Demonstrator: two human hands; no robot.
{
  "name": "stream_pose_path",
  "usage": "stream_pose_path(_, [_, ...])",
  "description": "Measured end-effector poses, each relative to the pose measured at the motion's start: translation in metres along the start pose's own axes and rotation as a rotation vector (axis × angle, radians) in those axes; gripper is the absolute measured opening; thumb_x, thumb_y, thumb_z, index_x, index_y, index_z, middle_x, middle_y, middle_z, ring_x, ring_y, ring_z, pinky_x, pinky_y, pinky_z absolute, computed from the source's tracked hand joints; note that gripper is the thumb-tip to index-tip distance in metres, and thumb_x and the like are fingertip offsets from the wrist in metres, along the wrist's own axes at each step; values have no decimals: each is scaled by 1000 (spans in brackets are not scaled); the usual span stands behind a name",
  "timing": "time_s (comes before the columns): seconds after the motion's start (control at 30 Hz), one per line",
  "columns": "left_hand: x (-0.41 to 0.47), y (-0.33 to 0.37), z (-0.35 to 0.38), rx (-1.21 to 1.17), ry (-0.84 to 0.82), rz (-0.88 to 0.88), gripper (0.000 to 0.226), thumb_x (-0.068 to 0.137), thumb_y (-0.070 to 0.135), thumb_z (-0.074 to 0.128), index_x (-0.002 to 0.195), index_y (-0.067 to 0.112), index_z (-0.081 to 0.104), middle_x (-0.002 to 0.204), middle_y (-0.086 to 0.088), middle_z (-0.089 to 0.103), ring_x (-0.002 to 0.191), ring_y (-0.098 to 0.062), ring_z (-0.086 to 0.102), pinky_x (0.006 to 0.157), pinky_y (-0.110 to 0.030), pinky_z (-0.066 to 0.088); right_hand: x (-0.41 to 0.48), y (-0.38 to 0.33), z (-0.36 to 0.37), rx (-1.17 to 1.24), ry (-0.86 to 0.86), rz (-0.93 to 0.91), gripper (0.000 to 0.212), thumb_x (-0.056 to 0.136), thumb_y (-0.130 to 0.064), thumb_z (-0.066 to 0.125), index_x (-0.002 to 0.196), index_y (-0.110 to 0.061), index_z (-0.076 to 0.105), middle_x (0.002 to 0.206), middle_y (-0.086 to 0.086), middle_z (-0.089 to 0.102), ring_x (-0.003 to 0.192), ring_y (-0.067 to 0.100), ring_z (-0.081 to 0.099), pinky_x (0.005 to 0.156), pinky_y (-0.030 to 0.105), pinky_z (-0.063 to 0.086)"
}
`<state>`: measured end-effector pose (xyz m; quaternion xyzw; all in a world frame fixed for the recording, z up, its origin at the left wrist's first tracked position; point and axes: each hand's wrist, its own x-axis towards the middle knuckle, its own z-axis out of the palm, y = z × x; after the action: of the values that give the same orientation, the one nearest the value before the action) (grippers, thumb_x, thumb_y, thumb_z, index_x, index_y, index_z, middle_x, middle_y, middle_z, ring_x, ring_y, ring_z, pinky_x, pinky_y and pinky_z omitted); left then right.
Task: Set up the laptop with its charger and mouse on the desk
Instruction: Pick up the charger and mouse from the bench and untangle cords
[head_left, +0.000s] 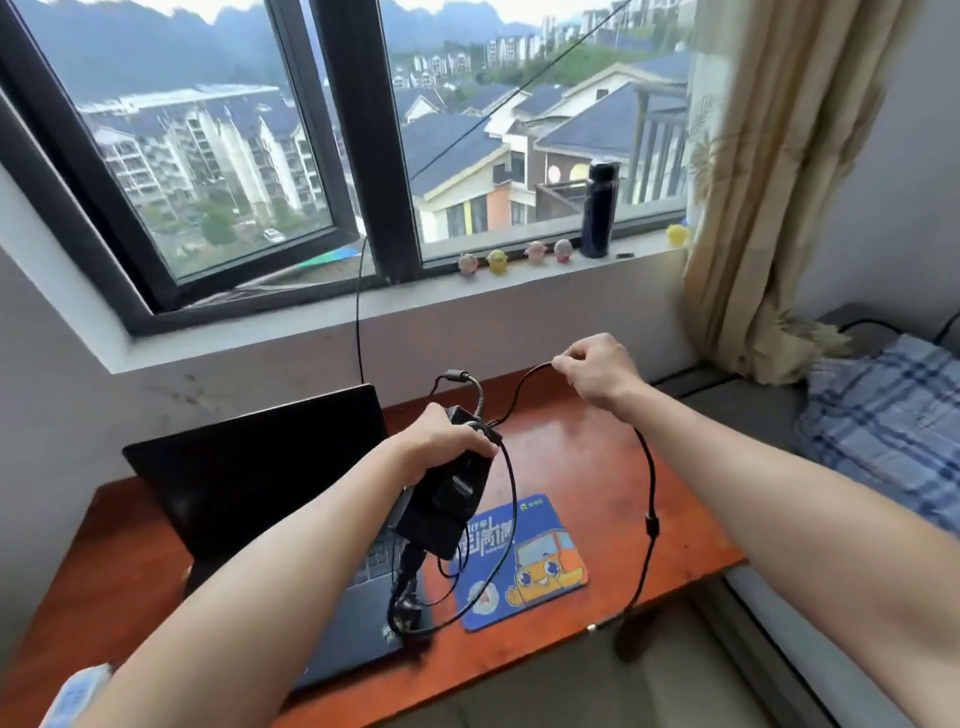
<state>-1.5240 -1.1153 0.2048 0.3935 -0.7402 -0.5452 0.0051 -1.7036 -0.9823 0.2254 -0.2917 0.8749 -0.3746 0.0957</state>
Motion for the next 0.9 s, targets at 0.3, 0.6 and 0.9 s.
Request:
stream_pose_path(0.3, [153,-11,24,-99,-55,-95,72,59,22,87,112,7,40,105,-16,61,85,-27,66,64,-34,56,128,54,48,127,-15,154,20,84,-14,55,85,-21,74,67,-5,68,74,13,60,68,23,43])
stream_pose_path(0.6, [231,-37,83,-28,-42,-204,79,44,39,84,105,16,40,104,-8,60,91,-26,64,83,-44,56,195,140,89,125,-169,325,30,82,-1,53,82,-27,68,82,-4,73,83,16,68,72,30,54])
stream_pose_path(0.9, [275,-54,137,291,34,-393,82,54,50,79,115,14,36,119,-11,51,108,-33,56,93,-41,48,246,240,127,59,-365,504,19,80,0,64,94,-11,73,69,0,66,77,21,61,58,22,47])
